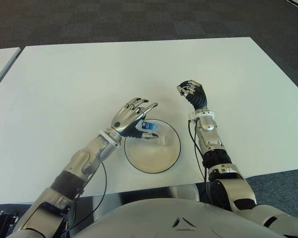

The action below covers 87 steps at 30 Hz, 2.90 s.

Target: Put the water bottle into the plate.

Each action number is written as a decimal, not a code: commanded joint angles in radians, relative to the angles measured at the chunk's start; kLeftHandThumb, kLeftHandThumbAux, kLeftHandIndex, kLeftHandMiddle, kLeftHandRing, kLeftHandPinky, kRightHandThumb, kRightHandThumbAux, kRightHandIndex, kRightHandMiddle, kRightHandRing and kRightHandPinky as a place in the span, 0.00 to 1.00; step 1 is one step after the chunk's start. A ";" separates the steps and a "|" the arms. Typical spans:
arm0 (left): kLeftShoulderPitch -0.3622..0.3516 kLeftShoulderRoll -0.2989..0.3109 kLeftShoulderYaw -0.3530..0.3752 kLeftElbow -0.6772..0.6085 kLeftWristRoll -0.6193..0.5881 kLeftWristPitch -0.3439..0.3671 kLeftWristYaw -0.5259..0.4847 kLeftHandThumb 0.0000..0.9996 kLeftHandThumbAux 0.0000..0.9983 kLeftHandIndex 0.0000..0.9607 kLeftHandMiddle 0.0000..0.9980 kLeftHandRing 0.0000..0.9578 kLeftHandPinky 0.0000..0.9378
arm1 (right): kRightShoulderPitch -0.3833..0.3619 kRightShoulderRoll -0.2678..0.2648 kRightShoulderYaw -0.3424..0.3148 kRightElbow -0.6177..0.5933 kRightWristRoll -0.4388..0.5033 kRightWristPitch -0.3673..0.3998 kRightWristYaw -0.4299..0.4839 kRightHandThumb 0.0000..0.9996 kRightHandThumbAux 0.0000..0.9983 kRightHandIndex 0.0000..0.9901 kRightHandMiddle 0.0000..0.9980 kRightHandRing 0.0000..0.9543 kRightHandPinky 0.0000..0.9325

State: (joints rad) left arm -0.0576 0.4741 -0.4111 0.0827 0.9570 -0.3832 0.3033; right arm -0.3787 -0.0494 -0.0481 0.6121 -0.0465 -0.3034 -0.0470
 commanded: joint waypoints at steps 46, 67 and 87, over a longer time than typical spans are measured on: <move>0.046 0.034 0.129 -0.165 -0.243 -0.039 -0.184 0.26 0.13 0.00 0.00 0.00 0.00 | 0.021 0.004 -0.047 -0.094 0.048 -0.028 0.012 0.70 0.73 0.43 0.49 0.49 0.50; -0.004 -0.188 0.435 0.196 -0.823 -0.164 -0.121 0.07 0.51 0.00 0.00 0.00 0.00 | 0.024 0.004 -0.040 -0.095 0.038 -0.030 0.007 0.70 0.73 0.43 0.49 0.49 0.51; -0.068 -0.354 0.636 0.439 -1.133 -0.190 -0.187 0.26 0.75 0.43 0.29 0.25 0.31 | -0.009 0.012 -0.042 -0.062 0.038 -0.004 -0.019 0.70 0.73 0.43 0.46 0.46 0.47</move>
State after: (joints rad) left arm -0.0915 0.1331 0.2159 0.4654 -0.1783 -0.5574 0.1293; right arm -0.3712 -0.0420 -0.0909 0.5249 -0.0103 -0.3269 -0.0619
